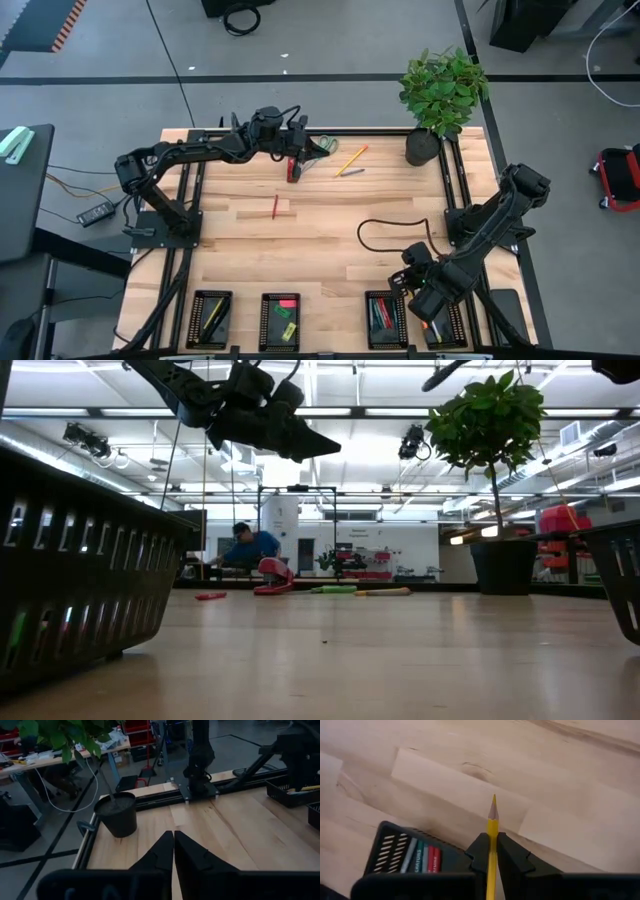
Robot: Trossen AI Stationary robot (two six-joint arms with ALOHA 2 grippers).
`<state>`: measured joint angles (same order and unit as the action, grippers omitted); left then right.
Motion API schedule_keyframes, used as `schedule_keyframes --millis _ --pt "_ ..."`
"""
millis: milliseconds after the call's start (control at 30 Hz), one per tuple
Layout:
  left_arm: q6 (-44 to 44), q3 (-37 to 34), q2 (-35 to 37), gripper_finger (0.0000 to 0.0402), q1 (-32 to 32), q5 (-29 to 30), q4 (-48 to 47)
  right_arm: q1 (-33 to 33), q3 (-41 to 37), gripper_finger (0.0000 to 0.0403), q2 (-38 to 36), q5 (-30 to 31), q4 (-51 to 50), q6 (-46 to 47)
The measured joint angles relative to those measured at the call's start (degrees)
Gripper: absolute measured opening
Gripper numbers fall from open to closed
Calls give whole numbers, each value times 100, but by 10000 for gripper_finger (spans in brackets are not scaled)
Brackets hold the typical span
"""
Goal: Sort crayons/erasers/pens/pencils in bins
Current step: Put the bottom yellow pencil into the right black bin
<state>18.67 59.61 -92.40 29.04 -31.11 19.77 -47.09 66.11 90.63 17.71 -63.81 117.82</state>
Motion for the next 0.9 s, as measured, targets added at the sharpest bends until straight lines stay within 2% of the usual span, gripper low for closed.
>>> schedule_keyframes --millis 233,600,700,900 --pt "3 0 0 16 1 0 0 -50 0 37 5 -395 14 49" --pt "7 0 0 20 4 0 -37 -480 80 37 -31 -459 50 72" --pt "9 0 0 15 1 0 -44 -599 74 37 -31 -418 -162 113" --pt "5 0 0 21 1 0 -46 -872 74 37 -31 39 -225 44"
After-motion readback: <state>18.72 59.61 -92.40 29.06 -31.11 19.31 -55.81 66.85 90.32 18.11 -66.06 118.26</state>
